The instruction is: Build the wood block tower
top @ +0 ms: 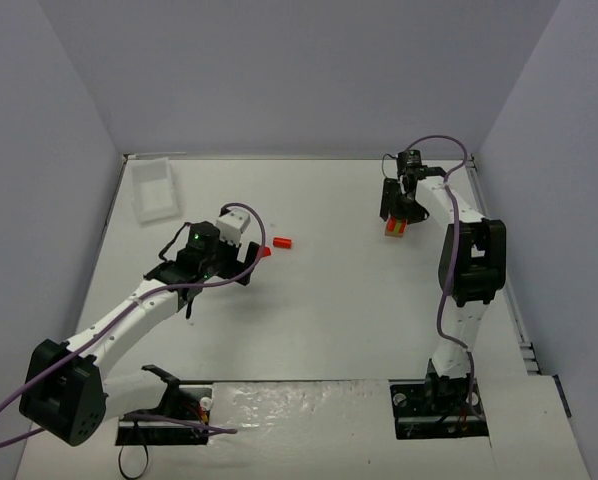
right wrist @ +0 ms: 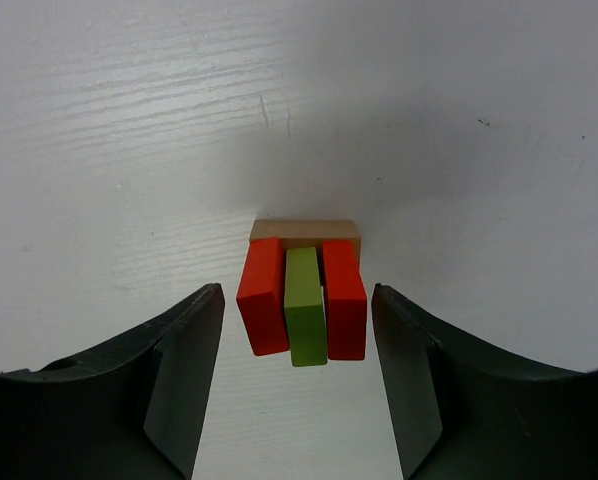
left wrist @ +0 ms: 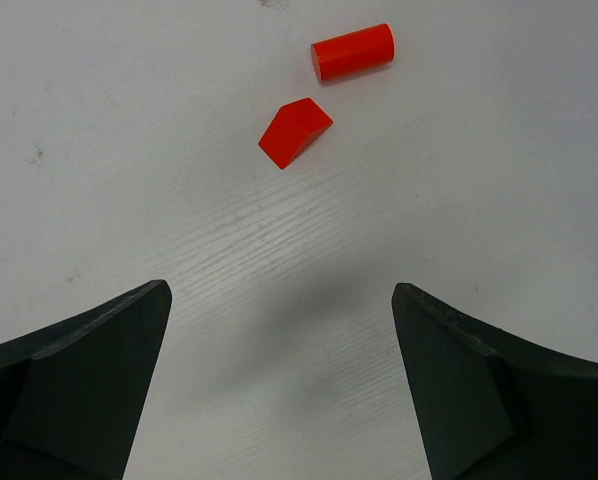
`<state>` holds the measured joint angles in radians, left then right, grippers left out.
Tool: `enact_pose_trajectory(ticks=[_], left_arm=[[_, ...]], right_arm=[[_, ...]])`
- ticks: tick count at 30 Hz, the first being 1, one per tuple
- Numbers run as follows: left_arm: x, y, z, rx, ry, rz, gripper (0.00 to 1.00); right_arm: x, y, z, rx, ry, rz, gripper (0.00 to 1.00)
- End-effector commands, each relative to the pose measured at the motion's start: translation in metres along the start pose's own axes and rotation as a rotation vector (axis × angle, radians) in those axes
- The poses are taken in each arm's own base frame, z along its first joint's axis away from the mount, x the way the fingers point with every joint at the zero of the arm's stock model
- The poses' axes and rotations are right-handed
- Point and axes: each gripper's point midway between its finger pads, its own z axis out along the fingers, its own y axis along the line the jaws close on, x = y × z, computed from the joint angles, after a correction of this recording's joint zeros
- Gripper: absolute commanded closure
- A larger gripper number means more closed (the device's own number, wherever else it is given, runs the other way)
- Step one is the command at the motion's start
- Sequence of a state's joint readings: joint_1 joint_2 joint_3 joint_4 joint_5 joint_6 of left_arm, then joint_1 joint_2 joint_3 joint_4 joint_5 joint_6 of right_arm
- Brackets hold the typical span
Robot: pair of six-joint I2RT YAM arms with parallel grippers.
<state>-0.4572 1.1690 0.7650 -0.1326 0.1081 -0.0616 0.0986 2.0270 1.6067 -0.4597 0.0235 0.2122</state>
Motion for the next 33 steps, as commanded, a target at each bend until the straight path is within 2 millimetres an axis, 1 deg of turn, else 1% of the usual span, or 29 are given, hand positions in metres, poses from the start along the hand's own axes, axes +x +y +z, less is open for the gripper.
enact_pose_trajectory(ticks=[1, 13, 20, 29, 31, 33], left_arm=[[-0.0378, -0.0039, -0.0066, 0.017, -0.096, 0.017, 0.09], [-0.0371, -0.0039, -0.0069, 0.017, -0.095, 0.017, 0.09], [-0.0379, -0.0038, -0.0069, 0.017, -0.097, 0.019, 0.09], [-0.0372, -0.0038, -0.0069, 0.017, -0.095, 0.019, 0.09], [-0.0378, -0.0038, -0.0071, 0.017, -0.096, 0.019, 0.09], [-0.0378, -0.0039, -0.0074, 0.017, -0.096, 0.019, 0.09]], right_arm=[[-0.0254, -0.0040, -0.0074, 0.024, -0.075, 0.038, 0.43], [-0.0253, -0.0060, -0.0067, 0.035, -0.079, 0.059, 0.55], [-0.0265, -0.0077, -0.0075, 0.048, -0.087, 0.075, 0.59], [-0.0259, -0.0088, -0.0074, 0.051, -0.087, 0.072, 0.60], [-0.0251, -0.0089, -0.0067, 0.052, -0.085, 0.070, 0.57], [-0.0252, -0.0086, -0.0073, 0.050, -0.086, 0.068, 0.50]])
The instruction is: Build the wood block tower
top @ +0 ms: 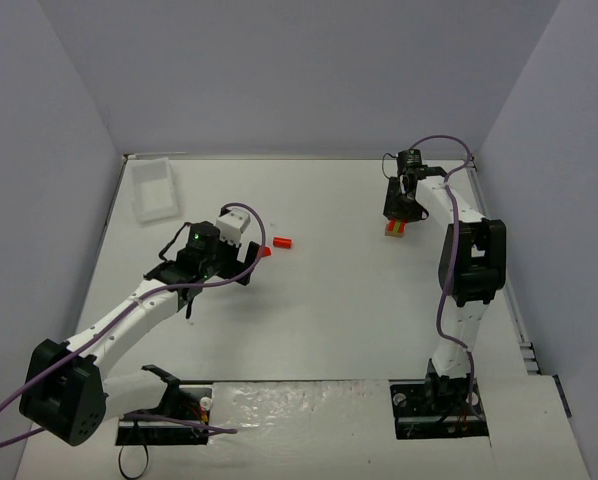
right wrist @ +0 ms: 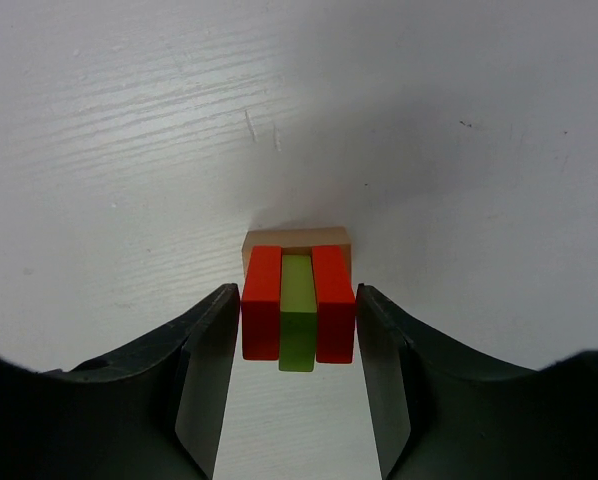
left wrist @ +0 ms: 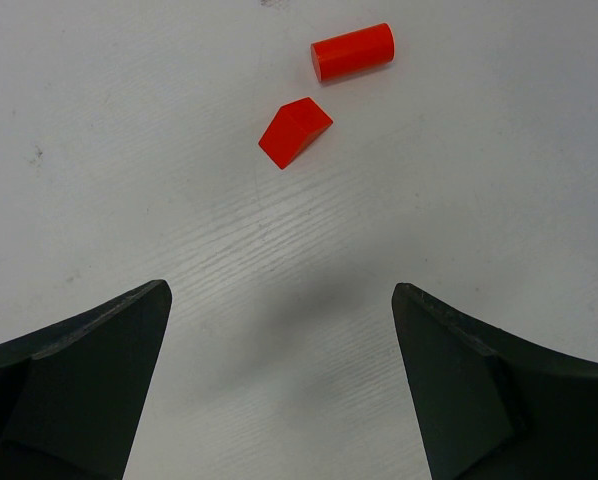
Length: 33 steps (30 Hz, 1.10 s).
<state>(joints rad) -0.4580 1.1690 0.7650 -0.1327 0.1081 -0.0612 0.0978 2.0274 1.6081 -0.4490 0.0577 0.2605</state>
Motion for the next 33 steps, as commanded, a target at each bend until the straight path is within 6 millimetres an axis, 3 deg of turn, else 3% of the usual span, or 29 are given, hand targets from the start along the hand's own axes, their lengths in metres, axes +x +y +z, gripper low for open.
enact_pose_trajectory(ticks=[1, 5, 18, 33], left_arm=[[-0.038, -0.004, -0.007, 0.017, -0.097, 0.018, 0.09], [-0.037, -0.003, -0.007, 0.016, -0.095, 0.019, 0.09], [-0.039, -0.004, -0.008, 0.016, -0.098, 0.018, 0.09], [-0.039, -0.004, -0.009, 0.016, -0.102, 0.019, 0.09]], right_arm=[[-0.021, -0.004, -0.008, 0.018, -0.065, 0.017, 0.47], [-0.022, -0.005, -0.009, 0.018, -0.069, 0.017, 0.41], [-0.022, -0.005, -0.019, 0.008, -0.083, 0.004, 0.39], [-0.010, 0.004, -0.005, 0.003, -0.056, 0.011, 0.41]])
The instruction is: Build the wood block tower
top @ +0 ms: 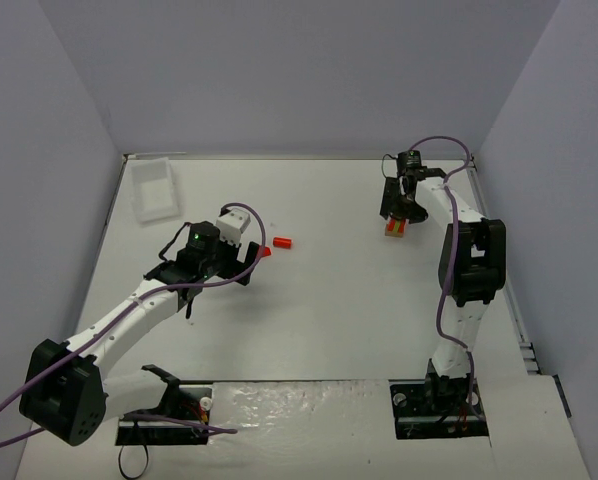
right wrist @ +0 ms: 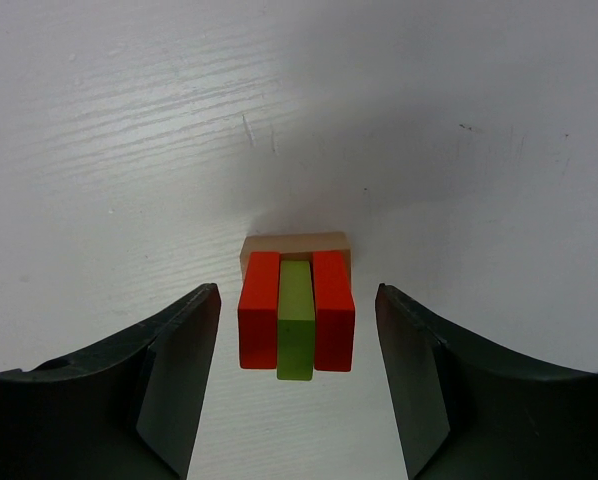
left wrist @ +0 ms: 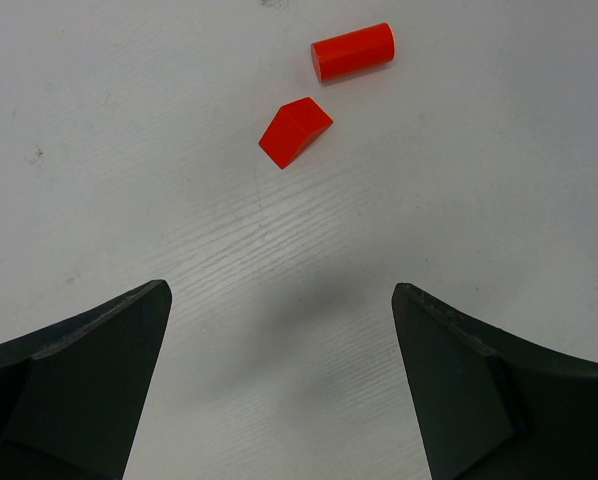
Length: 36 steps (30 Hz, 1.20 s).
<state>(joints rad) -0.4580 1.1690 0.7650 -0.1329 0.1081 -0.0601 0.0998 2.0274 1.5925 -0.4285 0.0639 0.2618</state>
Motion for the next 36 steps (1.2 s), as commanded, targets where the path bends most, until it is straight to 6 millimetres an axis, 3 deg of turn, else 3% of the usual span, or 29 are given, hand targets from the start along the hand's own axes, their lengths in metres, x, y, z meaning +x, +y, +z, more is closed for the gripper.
enact_pose_trajectory(ticks=[1, 19, 36], left_arm=[[-0.039, -0.004, -0.009, 0.016, -0.103, 0.018, 0.09], [-0.039, -0.004, -0.009, 0.017, -0.101, 0.019, 0.09], [-0.039, -0.004, -0.010, 0.017, -0.102, 0.021, 0.09]], right_arm=[[-0.011, 0.004, -0.007, 0.001, -0.048, 0.011, 0.42], [0.007, 0.001, 0.005, 0.004, -0.005, -0.015, 0.49], [0.011, 0.002, 0.008, -0.012, 0.003, -0.035, 0.57]])
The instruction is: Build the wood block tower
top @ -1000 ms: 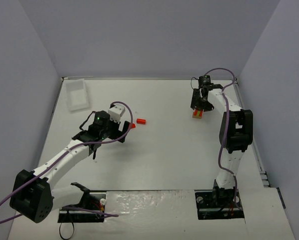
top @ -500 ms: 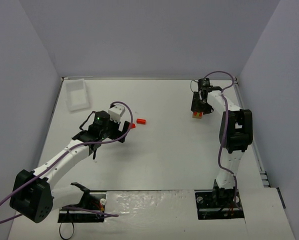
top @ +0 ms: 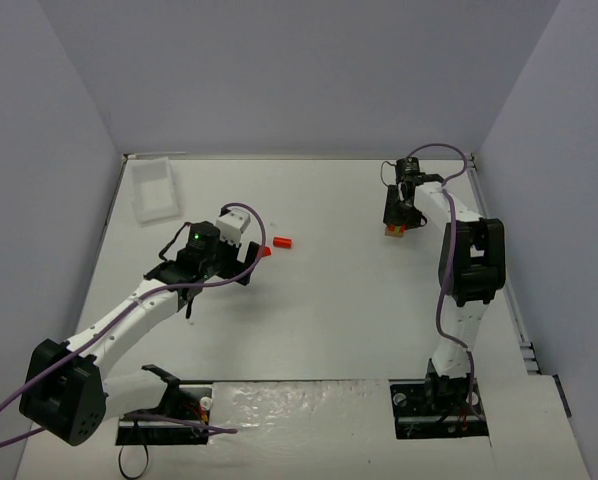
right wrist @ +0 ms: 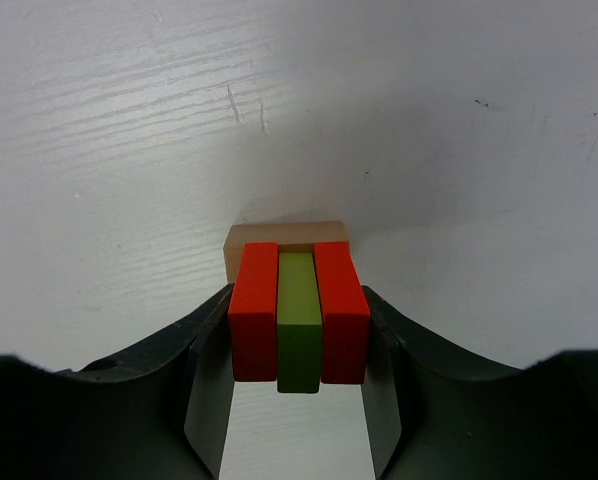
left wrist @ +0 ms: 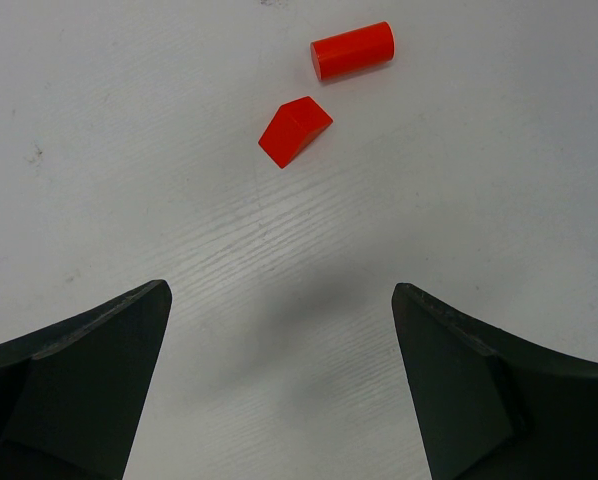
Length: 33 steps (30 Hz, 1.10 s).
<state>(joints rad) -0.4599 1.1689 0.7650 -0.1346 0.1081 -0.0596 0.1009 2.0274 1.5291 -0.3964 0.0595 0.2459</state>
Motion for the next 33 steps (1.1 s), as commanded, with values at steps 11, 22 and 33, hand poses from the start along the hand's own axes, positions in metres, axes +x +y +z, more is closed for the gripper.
enact_pose_trajectory(ticks=[11, 22, 33], left_arm=[[-0.0390, -0.0043, -0.0099, 0.018, -0.103, 0.023, 0.09], [-0.0390, -0.0052, -0.0095, 0.021, -0.102, 0.023, 0.09], [-0.0390, -0.0051, -0.0094, 0.021, -0.102, 0.024, 0.09]], right_arm=[[-0.0096, 0.0065, -0.0026, -0.022, -0.035, -0.031, 0.60], [-0.0048, 0.0053, -0.0020, -0.021, -0.024, -0.039, 0.58], [-0.0037, 0.0050, -0.0022, -0.022, -0.022, -0.045, 0.49]])
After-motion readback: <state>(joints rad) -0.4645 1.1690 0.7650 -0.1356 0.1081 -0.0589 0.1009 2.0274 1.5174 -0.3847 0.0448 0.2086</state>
